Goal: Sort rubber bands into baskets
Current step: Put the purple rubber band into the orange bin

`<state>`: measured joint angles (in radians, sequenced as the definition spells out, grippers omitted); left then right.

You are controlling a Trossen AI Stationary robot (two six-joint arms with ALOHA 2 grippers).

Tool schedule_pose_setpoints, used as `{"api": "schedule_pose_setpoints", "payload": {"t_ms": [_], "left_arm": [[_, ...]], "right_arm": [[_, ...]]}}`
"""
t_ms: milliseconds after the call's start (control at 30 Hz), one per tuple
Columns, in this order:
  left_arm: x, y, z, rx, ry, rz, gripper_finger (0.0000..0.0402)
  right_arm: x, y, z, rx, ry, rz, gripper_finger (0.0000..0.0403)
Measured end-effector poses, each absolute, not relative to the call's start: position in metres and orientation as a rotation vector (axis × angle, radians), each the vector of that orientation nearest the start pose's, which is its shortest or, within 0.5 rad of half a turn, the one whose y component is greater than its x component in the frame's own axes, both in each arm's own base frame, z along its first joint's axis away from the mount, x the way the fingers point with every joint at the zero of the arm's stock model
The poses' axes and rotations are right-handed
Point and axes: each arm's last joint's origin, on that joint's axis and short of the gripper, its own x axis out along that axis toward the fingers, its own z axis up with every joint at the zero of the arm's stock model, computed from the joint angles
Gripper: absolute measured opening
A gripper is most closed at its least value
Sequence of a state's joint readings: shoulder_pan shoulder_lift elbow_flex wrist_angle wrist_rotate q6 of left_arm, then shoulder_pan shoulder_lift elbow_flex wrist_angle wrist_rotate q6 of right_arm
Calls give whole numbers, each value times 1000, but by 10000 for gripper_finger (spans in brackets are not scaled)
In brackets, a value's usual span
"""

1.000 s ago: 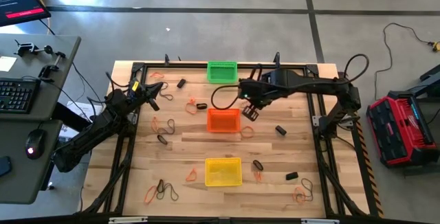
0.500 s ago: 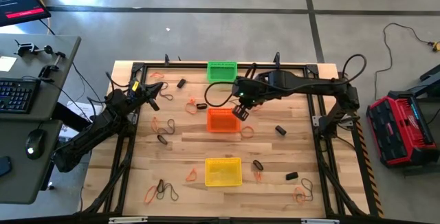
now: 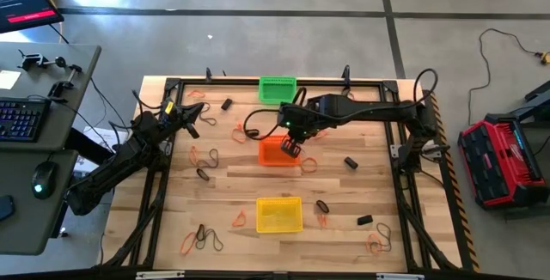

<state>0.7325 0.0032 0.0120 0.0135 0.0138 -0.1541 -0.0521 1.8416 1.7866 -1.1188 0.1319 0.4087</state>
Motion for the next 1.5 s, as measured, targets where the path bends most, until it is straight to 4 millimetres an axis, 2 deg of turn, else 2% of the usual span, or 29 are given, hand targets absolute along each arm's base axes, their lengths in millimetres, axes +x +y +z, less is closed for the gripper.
{"api": "schedule_pose_setpoints", "payload": {"t_ms": [533, 867, 1500], "left_arm": [[72, 65, 169, -139, -77, 716, 0], [73, 65, 169, -139, -77, 715, 0], [72, 65, 169, -139, -77, 715, 0]], "right_arm": [[402, -25, 275, 264, 1195, -375, 0], [416, -33, 244, 288, 1255, -376, 0], [429, -43, 204, 296, 1331, -402, 0]]}}
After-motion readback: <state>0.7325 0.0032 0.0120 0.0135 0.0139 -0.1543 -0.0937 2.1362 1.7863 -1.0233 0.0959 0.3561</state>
